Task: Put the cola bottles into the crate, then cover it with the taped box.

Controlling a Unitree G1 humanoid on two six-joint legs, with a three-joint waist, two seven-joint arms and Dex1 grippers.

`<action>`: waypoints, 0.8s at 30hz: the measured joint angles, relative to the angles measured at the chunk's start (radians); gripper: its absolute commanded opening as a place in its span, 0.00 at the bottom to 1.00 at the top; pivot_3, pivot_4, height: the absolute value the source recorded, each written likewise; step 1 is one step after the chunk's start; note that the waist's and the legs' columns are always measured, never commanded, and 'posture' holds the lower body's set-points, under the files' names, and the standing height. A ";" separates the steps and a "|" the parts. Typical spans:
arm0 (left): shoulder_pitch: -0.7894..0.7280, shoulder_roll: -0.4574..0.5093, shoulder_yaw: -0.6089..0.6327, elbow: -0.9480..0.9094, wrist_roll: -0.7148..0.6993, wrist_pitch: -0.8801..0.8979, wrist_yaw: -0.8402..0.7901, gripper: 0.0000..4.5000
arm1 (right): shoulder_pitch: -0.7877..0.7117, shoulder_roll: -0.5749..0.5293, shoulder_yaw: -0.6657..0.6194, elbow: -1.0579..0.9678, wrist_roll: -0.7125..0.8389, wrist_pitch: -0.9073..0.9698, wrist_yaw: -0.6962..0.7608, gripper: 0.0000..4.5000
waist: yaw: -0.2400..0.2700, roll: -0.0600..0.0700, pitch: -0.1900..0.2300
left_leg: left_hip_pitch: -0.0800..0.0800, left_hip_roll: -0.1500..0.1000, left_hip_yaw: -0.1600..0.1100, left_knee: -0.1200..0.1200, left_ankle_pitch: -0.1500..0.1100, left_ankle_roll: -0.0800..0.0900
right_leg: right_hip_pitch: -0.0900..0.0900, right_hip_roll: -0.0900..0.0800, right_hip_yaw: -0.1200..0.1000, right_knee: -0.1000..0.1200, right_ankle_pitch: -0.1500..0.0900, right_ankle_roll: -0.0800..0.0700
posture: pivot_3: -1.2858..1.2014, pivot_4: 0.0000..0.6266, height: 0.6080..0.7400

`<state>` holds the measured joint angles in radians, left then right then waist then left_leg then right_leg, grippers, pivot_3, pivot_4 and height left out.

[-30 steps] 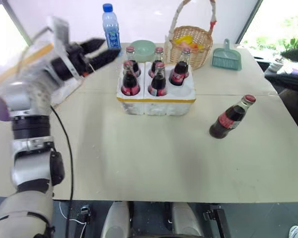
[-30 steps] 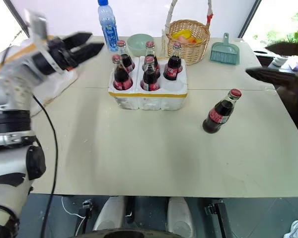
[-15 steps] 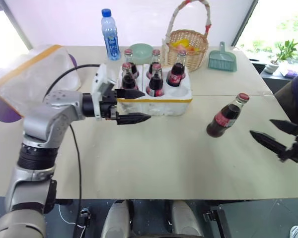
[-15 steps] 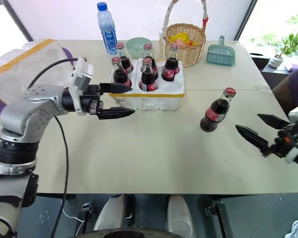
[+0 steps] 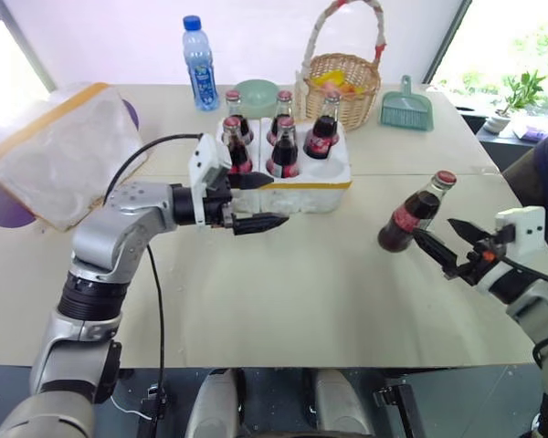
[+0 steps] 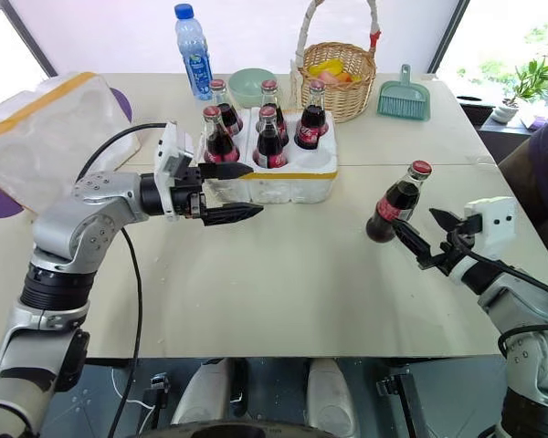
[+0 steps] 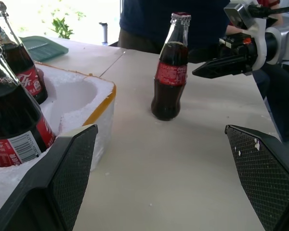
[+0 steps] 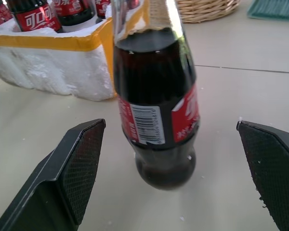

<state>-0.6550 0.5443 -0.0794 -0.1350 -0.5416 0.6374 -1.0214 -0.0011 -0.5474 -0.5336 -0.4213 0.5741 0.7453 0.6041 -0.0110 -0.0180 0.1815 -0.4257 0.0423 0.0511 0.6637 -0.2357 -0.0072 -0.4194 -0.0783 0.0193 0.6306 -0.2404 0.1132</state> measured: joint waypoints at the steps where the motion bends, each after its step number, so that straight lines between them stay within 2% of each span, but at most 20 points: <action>1: 0.000 -0.002 -0.006 0.002 0.003 -0.001 0.000 0.98 | -0.007 0.000 0.010 0.008 0.000 -0.005 0.000 1.00 | 0.000 0.000 0.000 | 0.000 0.000 0.000 0.000 0.000 0.000 | 0.000 0.000 0.000 0.000 0.000 0.000 | 0.52 0.24 1.00; 12: -0.009 -0.007 -0.026 0.014 0.009 -0.009 -0.025 0.98 | -0.144 0.000 0.141 0.187 -0.022 -0.081 -0.010 1.00 | 0.000 0.000 0.000 | 0.000 0.000 0.000 0.000 0.000 0.000 | 0.000 0.000 0.000 0.000 0.000 0.000 | 0.52 0.24 1.00; 13: -0.010 -0.008 -0.026 0.014 0.009 -0.009 -0.027 1.00 | -0.148 0.000 0.149 0.200 -0.024 -0.085 -0.012 0.88 | 0.000 0.000 0.000 | 0.000 0.000 0.000 0.000 0.000 0.000 | 0.000 0.000 0.000 0.000 0.000 0.000 | 0.52 0.24 1.00; 14: -0.010 -0.007 -0.026 0.014 0.009 -0.009 -0.028 1.00 | -0.152 0.001 0.153 0.212 -0.024 -0.091 -0.015 0.82 | 0.000 0.000 0.000 | 0.000 0.000 0.000 0.000 0.000 0.000 | 0.000 0.000 0.000 0.000 0.000 0.000 | 0.52 0.24 1.00; 16: -0.010 -0.007 -0.026 0.014 0.009 -0.009 -0.029 1.00 | -0.156 0.000 0.156 0.218 -0.022 -0.096 -0.017 0.63 | 0.000 0.000 0.000 | 0.000 0.000 0.000 0.000 0.000 0.000 | 0.000 0.000 0.000 0.000 0.000 0.000 | 0.52 0.24 1.00; 21: -0.010 0.001 -0.025 0.008 0.006 -0.006 -0.038 1.00 | -0.162 -0.039 0.150 0.208 0.020 -0.054 -0.015 0.62 | 0.000 0.001 0.001 | -0.001 0.000 0.001 0.000 0.000 0.000 | -0.002 0.000 0.000 0.000 0.000 0.000 | 0.52 0.24 1.00; 24: -0.009 0.014 -0.023 -0.007 -0.007 0.005 -0.047 1.00 | -0.233 -0.093 0.126 0.204 0.076 -0.012 -0.006 0.62 | -0.002 0.002 0.002 | -0.002 0.000 0.002 0.000 0.000 0.000 | -0.003 0.000 0.002 0.000 0.000 0.000 | 0.52 0.24 1.00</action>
<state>-0.6642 0.5582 -0.1021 -0.1423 -0.5487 0.6429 -1.0688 -0.2340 -0.6401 -0.4078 -0.2168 0.6498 0.7329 0.5979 -0.0134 -0.0163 0.1830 -0.4274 0.0422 0.0527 0.6633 -0.2357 -0.0071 -0.4225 -0.0785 0.0211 0.6305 -0.2401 0.1135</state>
